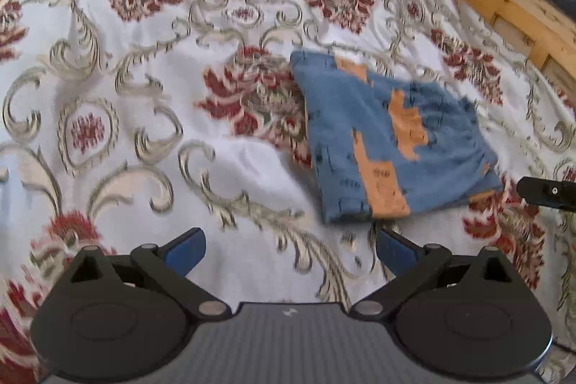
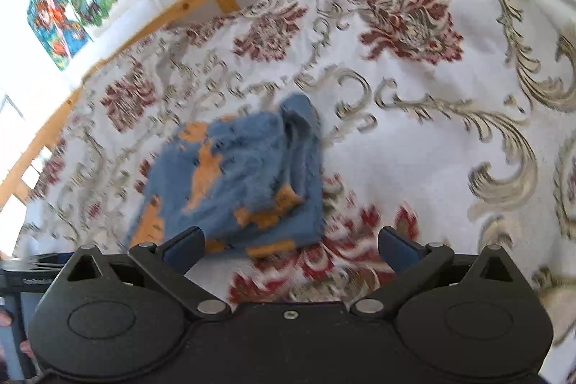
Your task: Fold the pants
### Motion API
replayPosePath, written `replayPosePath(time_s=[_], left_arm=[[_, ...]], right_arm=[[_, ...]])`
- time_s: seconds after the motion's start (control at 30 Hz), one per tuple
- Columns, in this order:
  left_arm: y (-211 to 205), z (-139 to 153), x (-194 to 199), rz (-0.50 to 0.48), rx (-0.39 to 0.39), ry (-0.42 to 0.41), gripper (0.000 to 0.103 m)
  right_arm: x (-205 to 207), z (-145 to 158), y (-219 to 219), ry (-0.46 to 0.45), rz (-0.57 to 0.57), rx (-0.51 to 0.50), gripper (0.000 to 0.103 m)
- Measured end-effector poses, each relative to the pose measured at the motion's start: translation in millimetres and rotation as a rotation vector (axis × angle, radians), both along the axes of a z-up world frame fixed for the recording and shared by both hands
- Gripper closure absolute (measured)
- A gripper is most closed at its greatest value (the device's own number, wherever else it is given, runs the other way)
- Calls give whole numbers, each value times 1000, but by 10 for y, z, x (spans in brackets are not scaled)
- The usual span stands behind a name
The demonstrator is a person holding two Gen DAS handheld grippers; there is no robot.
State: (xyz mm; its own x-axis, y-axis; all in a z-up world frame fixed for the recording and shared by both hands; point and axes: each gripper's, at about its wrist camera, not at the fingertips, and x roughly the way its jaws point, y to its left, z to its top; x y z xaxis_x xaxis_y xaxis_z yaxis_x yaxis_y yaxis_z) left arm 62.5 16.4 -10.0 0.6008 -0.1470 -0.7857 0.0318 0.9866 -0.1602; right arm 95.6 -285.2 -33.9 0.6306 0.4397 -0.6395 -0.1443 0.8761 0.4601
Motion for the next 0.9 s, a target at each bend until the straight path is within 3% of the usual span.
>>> replayPosePath(time_s=[0.2,0.33,0.57,0.9], left_arm=[[41,211,307,-50,-2,-46,1],[47,102,541,-62,-62,-46,1],[-19,-90,881,-80,-55,-9,1],[-101,-187,1056,-105,-75,-1,1]], right_arm=[[358,122,-80,8,46,80,1],[599,58,-96,47,91,134,1],[846,-207,-116,130,69,190,1],[895,-241,-63,110,34,197,1]])
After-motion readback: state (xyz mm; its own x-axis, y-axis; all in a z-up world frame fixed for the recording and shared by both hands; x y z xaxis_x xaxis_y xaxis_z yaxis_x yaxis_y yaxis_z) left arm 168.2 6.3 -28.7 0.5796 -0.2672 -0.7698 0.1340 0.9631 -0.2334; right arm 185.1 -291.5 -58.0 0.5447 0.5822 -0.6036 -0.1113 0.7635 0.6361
